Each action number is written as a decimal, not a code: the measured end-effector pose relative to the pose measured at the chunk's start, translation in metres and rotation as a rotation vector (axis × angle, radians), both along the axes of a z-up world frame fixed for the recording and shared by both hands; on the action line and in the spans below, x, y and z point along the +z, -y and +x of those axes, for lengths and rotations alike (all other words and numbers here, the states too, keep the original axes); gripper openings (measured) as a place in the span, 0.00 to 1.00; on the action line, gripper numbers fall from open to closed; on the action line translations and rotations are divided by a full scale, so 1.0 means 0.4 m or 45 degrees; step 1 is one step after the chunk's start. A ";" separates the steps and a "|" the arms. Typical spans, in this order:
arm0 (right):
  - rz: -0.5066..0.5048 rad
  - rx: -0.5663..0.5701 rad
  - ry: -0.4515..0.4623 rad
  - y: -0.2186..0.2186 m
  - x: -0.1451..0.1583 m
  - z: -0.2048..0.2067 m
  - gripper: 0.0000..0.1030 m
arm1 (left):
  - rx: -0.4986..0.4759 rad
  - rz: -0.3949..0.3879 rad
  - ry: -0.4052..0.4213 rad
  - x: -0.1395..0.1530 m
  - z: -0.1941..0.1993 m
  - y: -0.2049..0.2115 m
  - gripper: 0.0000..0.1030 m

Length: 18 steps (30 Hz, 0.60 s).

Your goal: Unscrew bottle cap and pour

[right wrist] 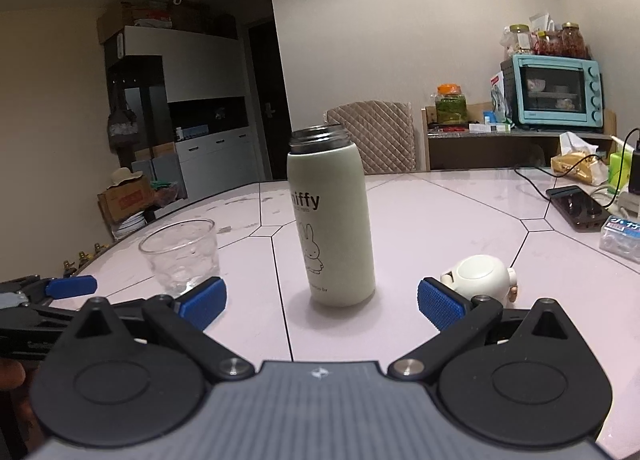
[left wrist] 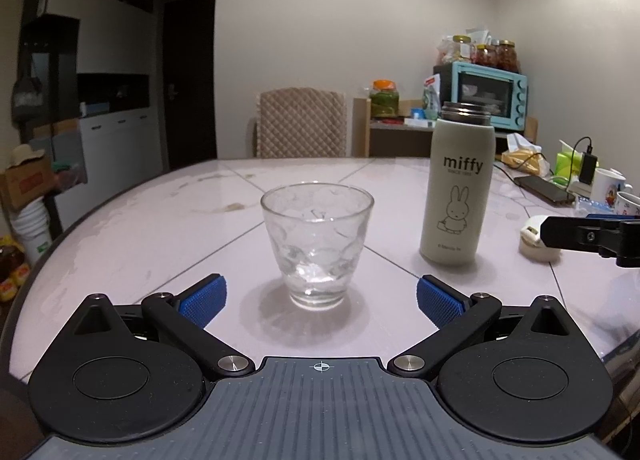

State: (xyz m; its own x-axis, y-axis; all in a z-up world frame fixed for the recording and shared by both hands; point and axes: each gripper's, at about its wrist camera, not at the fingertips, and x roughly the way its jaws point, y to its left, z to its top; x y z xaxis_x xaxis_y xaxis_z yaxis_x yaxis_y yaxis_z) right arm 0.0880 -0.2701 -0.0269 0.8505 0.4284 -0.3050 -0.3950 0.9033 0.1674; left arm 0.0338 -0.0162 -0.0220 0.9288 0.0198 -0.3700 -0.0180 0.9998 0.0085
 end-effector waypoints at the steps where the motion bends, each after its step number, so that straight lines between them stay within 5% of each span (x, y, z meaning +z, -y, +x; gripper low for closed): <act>1: -0.002 0.001 0.004 0.001 0.002 -0.007 1.00 | 0.003 0.003 0.000 0.000 -0.007 0.003 1.00; 18: -0.018 0.023 0.004 0.006 0.013 -0.089 1.00 | 0.020 0.016 0.007 0.009 -0.077 0.027 1.00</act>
State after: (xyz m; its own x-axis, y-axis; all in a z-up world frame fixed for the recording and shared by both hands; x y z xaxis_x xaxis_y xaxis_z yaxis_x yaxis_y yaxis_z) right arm 0.0525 -0.2726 -0.0218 0.8435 0.4396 -0.3085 -0.4120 0.8982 0.1534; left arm 0.0031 -0.0271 -0.0184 0.9305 0.0392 -0.3643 -0.0338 0.9992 0.0211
